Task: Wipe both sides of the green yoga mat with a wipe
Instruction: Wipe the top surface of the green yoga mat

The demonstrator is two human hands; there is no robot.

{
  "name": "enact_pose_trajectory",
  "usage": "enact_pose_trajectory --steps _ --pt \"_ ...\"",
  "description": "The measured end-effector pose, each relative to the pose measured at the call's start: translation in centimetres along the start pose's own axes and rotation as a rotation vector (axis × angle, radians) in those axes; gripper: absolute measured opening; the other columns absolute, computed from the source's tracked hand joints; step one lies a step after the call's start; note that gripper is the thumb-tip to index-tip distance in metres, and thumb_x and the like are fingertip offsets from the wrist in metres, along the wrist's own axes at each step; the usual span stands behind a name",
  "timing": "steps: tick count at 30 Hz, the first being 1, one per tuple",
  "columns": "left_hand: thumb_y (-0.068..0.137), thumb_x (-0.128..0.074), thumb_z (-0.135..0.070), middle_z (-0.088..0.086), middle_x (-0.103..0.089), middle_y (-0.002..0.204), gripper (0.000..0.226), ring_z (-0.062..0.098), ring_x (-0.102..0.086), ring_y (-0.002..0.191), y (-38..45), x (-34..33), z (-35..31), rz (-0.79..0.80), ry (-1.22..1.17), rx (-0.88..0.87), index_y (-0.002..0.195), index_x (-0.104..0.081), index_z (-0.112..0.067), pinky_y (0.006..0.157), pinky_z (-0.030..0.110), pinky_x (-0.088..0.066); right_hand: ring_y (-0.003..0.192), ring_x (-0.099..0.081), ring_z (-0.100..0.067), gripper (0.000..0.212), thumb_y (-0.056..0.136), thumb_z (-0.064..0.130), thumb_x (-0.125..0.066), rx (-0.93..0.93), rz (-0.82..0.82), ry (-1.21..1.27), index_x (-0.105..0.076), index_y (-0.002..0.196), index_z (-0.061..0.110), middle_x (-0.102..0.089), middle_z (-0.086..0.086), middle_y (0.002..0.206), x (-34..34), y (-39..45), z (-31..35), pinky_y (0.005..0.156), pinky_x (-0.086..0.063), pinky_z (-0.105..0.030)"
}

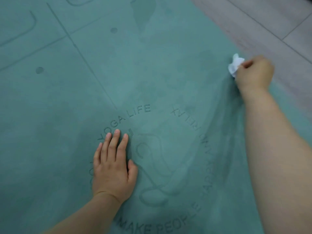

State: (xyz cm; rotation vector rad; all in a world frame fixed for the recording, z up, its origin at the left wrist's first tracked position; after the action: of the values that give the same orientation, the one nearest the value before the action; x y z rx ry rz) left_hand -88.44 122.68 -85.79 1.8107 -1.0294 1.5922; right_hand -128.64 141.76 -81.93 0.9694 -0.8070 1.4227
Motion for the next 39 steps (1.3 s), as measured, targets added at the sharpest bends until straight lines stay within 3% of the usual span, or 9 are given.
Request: enact_pose_trajectory --steps 3,10,18,21,24,26,30,34,39 --pt "0.084 -0.036 -0.032 0.012 -0.035 0.156 0.068 0.027 -0.021 0.147 -0.1 -0.2 0.1 0.012 0.007 0.002 0.147 -0.040 -0.009 0.122 0.038 -0.004 0.084 -0.060 -0.033 0.022 0.080 0.021 -0.053 0.062 -0.024 0.046 -0.066 0.081 0.003 -0.064 -0.021 0.087 -1.7 -5.4 2.0 0.068 -0.034 -0.030" --pt "0.082 -0.037 -0.033 0.013 -0.037 0.155 0.068 0.028 -0.027 0.146 0.0 -0.2 0.1 0.001 0.010 -0.008 0.145 -0.042 -0.009 0.121 0.040 -0.008 0.070 -0.053 -0.028 0.018 0.088 0.021 -0.050 1.319 0.694 0.285 -0.056 0.077 0.007 -0.055 -0.012 0.082 -4.6 -28.6 13.6 0.057 -0.043 -0.032" --pt "0.081 -0.036 -0.033 0.014 -0.039 0.154 0.069 0.029 -0.028 0.145 -0.1 0.0 0.0 -0.003 0.000 -0.015 0.144 -0.046 -0.007 0.120 0.041 -0.009 0.087 -0.059 -0.038 0.039 0.077 0.027 -0.041 -0.114 -0.093 0.012 -0.067 0.087 -0.001 -0.066 -0.025 0.090 1.3 -1.0 -4.4 0.077 -0.044 -0.041" --pt "0.082 -0.036 -0.033 0.013 -0.038 0.155 0.069 0.028 -0.026 0.146 -0.1 -0.1 0.1 0.003 -0.007 -0.011 0.145 -0.044 -0.008 0.121 0.038 -0.006 0.062 -0.045 -0.025 0.041 0.092 0.039 -0.050 0.279 0.000 0.103 -0.060 0.070 0.007 -0.052 -0.013 0.066 -1.4 -9.0 4.0 0.060 -0.039 -0.037" --pt "0.081 -0.037 -0.033 0.013 -0.038 0.154 0.069 0.029 -0.027 0.145 -0.1 -0.1 0.1 -0.009 -0.010 -0.019 0.145 -0.045 -0.008 0.120 0.038 -0.006 0.066 -0.048 -0.020 0.011 0.088 0.024 -0.050 1.073 0.630 0.271 -0.056 0.084 0.016 -0.050 0.003 0.072 -4.2 -28.3 13.0 0.059 -0.044 -0.033" --pt "0.081 -0.037 -0.034 0.013 -0.039 0.154 0.069 0.028 -0.026 0.144 0.1 0.2 0.0 -0.027 -0.014 -0.020 0.144 -0.045 -0.008 0.119 0.037 -0.006 0.065 -0.053 -0.026 0.009 0.084 0.018 -0.049 1.328 0.708 0.273 -0.054 0.083 0.011 -0.054 -0.006 0.076 -3.7 -30.5 12.3 0.053 -0.044 -0.033" --pt "0.081 -0.037 -0.033 0.013 -0.039 0.154 0.068 0.027 -0.026 0.145 -0.1 0.3 0.0 -0.019 -0.003 -0.009 0.144 -0.045 -0.009 0.119 0.037 -0.006 0.076 -0.057 -0.037 0.025 0.086 0.023 -0.049 0.648 0.041 0.018 -0.060 0.079 0.002 -0.059 -0.022 0.083 -0.8 -8.7 3.1 0.067 -0.041 -0.040" --pt "0.082 -0.036 -0.034 0.011 -0.038 0.155 0.068 0.026 -0.024 0.146 0.0 0.1 0.0 -0.002 0.008 -0.009 0.145 -0.043 -0.011 0.120 0.036 -0.004 0.084 -0.061 -0.041 0.037 0.083 0.026 -0.043 -0.195 -0.156 -0.005 -0.067 0.084 -0.003 -0.065 -0.028 0.087 2.0 -1.3 -8.3 0.074 -0.047 -0.045" --pt "0.083 -0.035 -0.034 0.011 -0.036 0.156 0.068 0.027 -0.025 0.146 -0.1 0.1 0.1 0.001 -0.002 -0.002 0.146 -0.043 -0.011 0.120 0.035 -0.003 0.063 -0.045 -0.026 0.025 0.091 0.026 -0.061 0.656 0.220 0.228 -0.054 0.071 0.011 -0.051 -0.009 0.070 -2.5 -19.9 7.6 0.057 -0.035 -0.033"
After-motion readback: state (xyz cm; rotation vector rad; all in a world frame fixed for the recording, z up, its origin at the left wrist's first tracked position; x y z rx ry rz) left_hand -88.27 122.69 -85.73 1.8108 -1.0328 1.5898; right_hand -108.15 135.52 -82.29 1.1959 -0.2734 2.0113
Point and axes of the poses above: each hand's wrist, its own y-axis towards the middle knuckle, its own x-axis out of the back of the hand, z = x × y, the point moved 9 cm from there along y, towards the middle knuckle
